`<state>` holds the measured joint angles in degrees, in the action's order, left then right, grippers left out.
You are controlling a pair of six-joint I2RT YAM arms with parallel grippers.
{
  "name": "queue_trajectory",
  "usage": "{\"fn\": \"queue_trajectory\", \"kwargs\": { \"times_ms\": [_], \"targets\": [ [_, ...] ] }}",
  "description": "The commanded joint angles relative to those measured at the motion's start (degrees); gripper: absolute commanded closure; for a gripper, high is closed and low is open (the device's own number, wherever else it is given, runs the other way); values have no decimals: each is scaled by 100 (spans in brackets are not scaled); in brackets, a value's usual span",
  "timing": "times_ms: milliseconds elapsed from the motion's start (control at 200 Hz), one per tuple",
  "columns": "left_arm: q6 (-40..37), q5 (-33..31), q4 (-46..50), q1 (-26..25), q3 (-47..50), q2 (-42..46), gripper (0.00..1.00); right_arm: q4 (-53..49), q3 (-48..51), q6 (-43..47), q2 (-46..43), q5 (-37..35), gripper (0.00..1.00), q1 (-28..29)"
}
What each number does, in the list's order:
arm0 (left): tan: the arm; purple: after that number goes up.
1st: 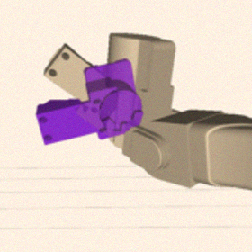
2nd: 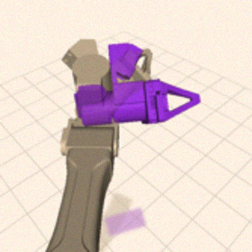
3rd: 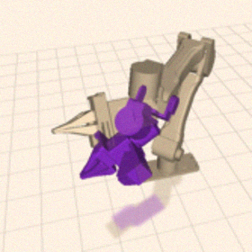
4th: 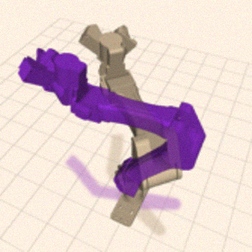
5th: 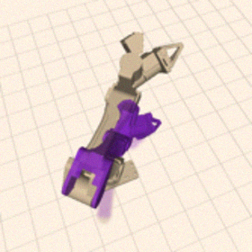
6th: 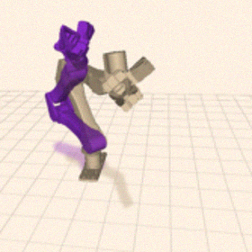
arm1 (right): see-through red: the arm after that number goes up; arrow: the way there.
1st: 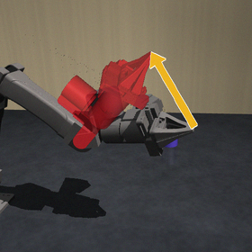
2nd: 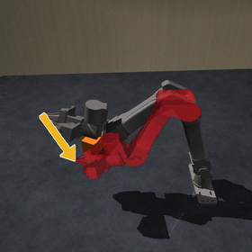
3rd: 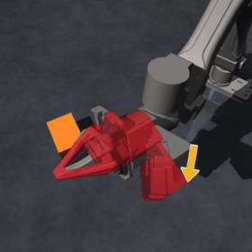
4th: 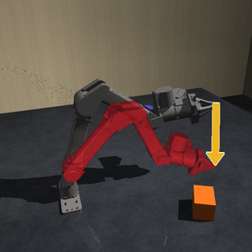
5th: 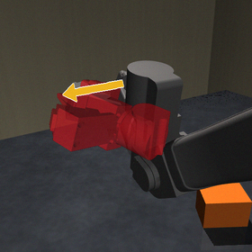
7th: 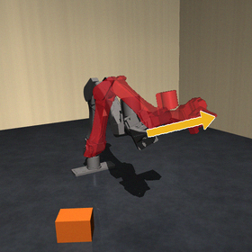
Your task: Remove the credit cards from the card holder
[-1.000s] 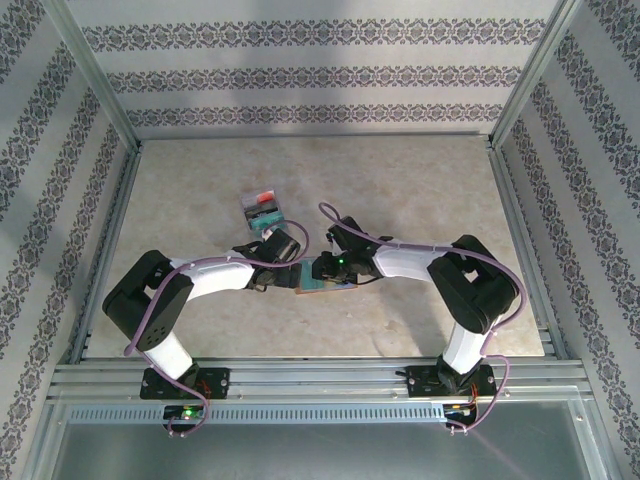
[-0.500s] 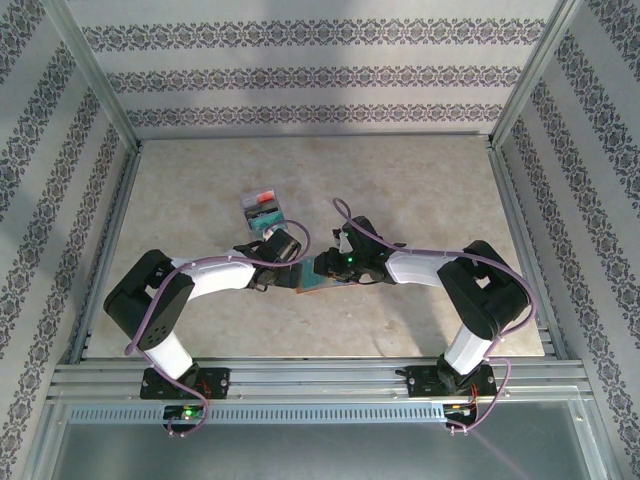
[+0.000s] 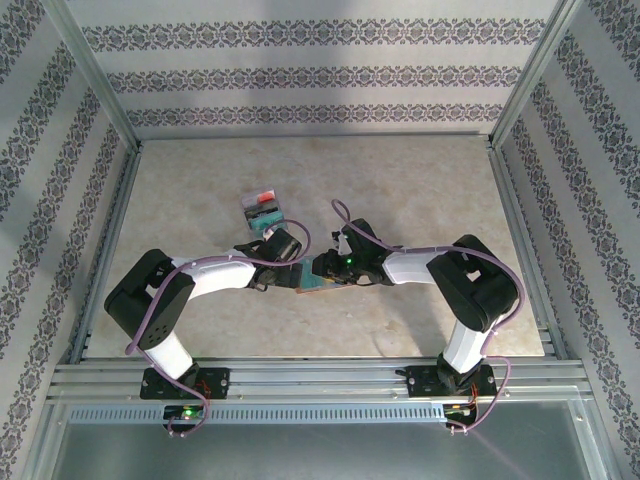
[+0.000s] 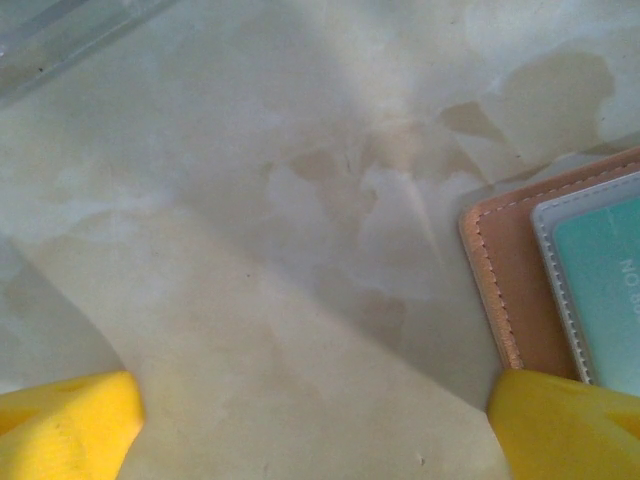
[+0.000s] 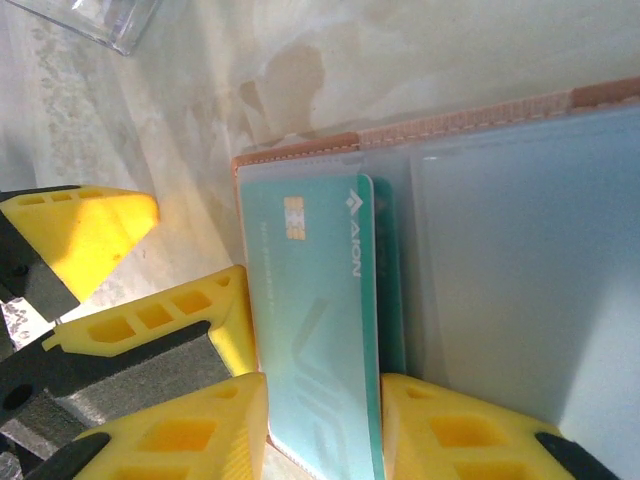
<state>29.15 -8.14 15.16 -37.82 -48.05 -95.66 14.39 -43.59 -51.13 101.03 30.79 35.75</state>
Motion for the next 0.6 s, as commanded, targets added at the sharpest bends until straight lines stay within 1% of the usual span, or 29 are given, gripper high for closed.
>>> {"fn": "queue_trajectory", "kwargs": {
  "times_ms": [0, 70, 130, 255, 360, 595],
  "targets": [
    [-238, 525, -224, -120, 84, -528, 5, 662, -13, -89, 131, 389, 68, 45],
    [-250, 497, -199, -120, 72, -536, 5, 873, 24, -167, 127, 486, 74, 38],
    [-252, 463, -165, -121, 70, -547, 5, 1038, 72, -224, 89, 548, 75, 21],
    [-274, 412, -110, -120, 61, -576, 5, 1302, 166, -292, -54, 710, 75, -14],
    [-271, 392, -108, -120, 63, -590, 5, 1320, 176, -262, -154, 825, 74, -30],
    [-277, 428, -110, -137, 3, -619, 5, 1619, 236, -356, 32, 920, 74, -25]
  ]
}}
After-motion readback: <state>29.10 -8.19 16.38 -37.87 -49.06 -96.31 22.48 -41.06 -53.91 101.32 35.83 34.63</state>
